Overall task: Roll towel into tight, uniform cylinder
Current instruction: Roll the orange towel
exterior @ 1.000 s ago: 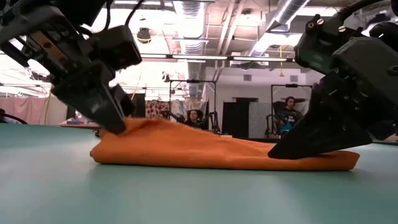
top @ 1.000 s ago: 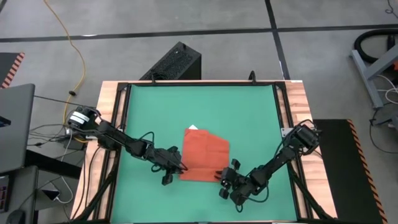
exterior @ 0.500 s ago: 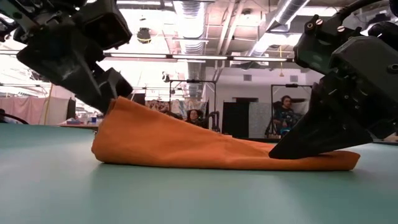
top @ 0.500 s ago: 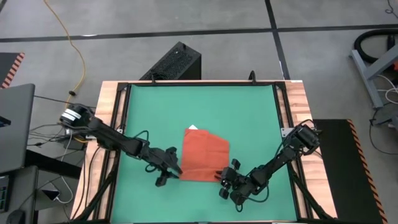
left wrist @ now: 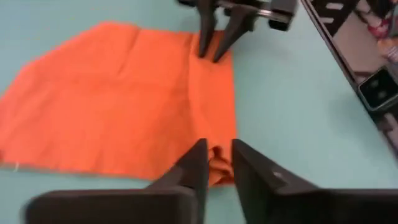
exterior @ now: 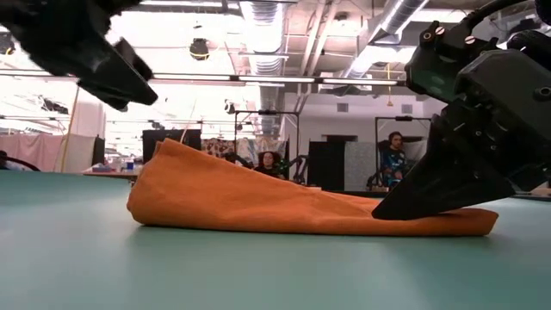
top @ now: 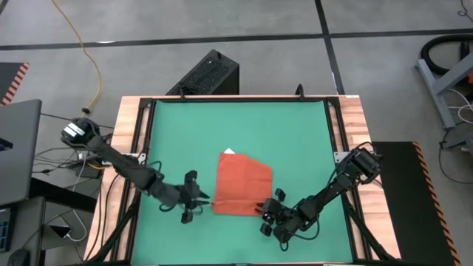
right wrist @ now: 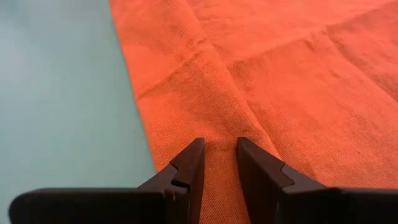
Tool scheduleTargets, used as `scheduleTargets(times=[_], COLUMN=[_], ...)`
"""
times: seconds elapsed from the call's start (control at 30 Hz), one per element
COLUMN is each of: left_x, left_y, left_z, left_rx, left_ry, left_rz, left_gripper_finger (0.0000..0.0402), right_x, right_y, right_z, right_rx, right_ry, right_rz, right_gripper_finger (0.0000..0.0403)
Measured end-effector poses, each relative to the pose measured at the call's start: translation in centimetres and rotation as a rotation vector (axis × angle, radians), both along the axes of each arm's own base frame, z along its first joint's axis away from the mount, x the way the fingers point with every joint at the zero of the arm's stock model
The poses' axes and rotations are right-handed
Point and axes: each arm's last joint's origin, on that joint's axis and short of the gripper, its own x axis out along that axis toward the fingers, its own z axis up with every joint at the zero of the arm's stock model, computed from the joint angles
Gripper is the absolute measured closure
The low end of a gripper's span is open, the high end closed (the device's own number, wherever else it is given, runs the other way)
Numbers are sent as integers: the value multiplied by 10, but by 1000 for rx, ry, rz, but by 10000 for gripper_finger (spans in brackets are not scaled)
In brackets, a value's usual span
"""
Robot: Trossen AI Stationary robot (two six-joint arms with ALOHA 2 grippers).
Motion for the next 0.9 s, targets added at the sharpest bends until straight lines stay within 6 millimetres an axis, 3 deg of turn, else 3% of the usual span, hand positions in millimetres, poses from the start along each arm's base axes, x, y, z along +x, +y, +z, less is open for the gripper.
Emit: scheduleTargets(times=[0.1,0.27,0.47,0.9], left_x=[2,11,20,37], left_y=[-20,-40,-31,-4], left_z=[-8,-25,-45,-59], left_rx=[112,253,322,279], left_ry=[-81,-174,-110,-16], left_rz=[-84,-193,-128,-91], left_gripper_finger=[389,400,401,402], right_x=[0,1,1,1], right_y=[0,-1,-1,-1], right_z=[0,0,0,0], right_rx=[-1,0,2,3], right_ry=[1,1,-2,-4], right_rz=[0,-6,-7,-9], right_gripper_finger=[285,285,285,285])
